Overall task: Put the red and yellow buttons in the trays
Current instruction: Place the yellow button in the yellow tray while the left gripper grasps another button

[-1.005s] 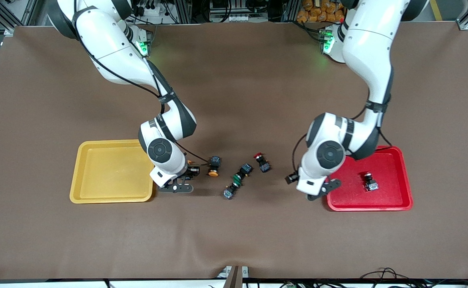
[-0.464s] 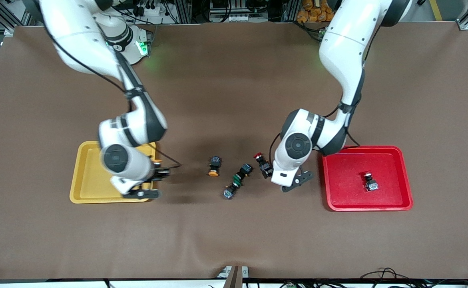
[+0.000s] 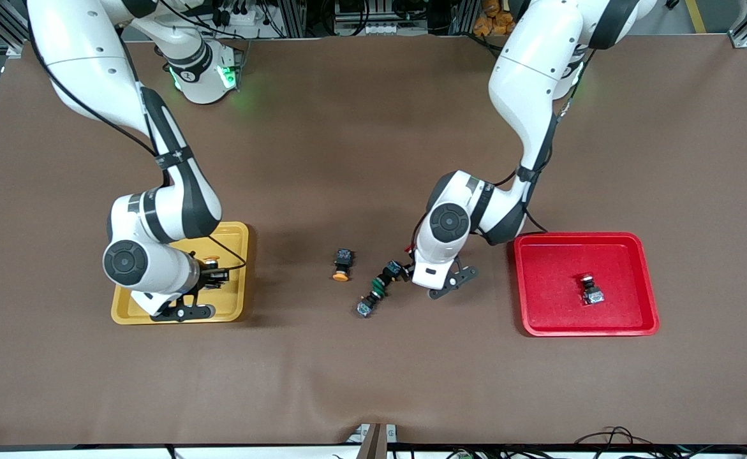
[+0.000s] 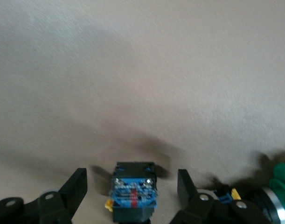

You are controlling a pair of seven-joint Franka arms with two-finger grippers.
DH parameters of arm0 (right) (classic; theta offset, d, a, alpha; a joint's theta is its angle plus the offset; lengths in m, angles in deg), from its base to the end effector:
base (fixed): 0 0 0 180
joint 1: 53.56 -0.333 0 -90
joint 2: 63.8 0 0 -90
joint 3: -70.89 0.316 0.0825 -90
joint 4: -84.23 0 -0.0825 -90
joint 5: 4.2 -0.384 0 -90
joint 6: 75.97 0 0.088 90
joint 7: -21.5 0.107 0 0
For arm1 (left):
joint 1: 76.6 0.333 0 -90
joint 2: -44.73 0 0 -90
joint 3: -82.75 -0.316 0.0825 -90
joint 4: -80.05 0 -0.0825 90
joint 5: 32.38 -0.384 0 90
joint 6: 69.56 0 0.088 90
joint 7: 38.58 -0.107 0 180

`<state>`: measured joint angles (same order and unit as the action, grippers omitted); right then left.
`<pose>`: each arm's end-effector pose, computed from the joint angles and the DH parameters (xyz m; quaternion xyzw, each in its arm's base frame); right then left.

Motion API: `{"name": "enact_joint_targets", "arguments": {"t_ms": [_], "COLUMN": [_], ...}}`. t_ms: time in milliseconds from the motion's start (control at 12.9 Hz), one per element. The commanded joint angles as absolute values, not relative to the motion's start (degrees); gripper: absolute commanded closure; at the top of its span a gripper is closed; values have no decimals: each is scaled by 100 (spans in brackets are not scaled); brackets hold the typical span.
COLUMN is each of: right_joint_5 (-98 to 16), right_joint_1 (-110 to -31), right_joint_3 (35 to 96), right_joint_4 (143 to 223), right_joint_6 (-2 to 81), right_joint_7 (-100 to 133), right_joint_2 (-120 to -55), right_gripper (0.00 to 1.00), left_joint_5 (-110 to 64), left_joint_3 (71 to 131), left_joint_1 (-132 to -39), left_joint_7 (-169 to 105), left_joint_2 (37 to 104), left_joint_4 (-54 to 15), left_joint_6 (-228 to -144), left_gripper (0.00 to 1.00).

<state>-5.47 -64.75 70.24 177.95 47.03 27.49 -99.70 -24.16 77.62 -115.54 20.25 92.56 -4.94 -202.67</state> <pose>0.6639 0.1253 0.2429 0.9977 0.0340 -0.0579 0.0028 0.5877 -0.4096 0.1787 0.9681 0.2496 -0.0107 0.0170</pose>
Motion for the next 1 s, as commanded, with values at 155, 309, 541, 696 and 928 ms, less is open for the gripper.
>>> {"name": "enact_joint_targets", "arguments": {"t_ms": [155, 309, 541, 696, 928], "right_joint_5": [-596, -605, -605, -605, -622], "right_joint_1": [-6358, -6305, -6305, -6287, -6331], "right_joint_3": [7097, 7097, 7097, 7097, 7115], "right_joint_4": [18776, 18794, 18794, 18777, 18750], "right_joint_6": [5744, 5745, 5736, 5692, 5526], "right_joint_7": [2598, 2598, 2598, 2598, 2704], "right_joint_2": [-9755, -9782, -9782, -9747, -9572], "right_gripper": [100, 100, 0, 0, 0], "left_joint_5": [-2385, -2385, -2411, -2411, -2420], "left_joint_3": [7695, 7660, 7485, 7353, 7177], "left_joint_1": [-11703, -11659, -11615, -11606, -11423], "left_joint_7": [2171, 2127, 2075, 1969, 1663], "left_joint_2": [9290, 9237, 9079, 8947, 8745], "left_joint_4": [-459, -450, -406, -406, -415], "left_joint_6": [-20359, -20341, -20289, -20175, -19859], "left_gripper": [94, 100, 100, 100, 100]}}
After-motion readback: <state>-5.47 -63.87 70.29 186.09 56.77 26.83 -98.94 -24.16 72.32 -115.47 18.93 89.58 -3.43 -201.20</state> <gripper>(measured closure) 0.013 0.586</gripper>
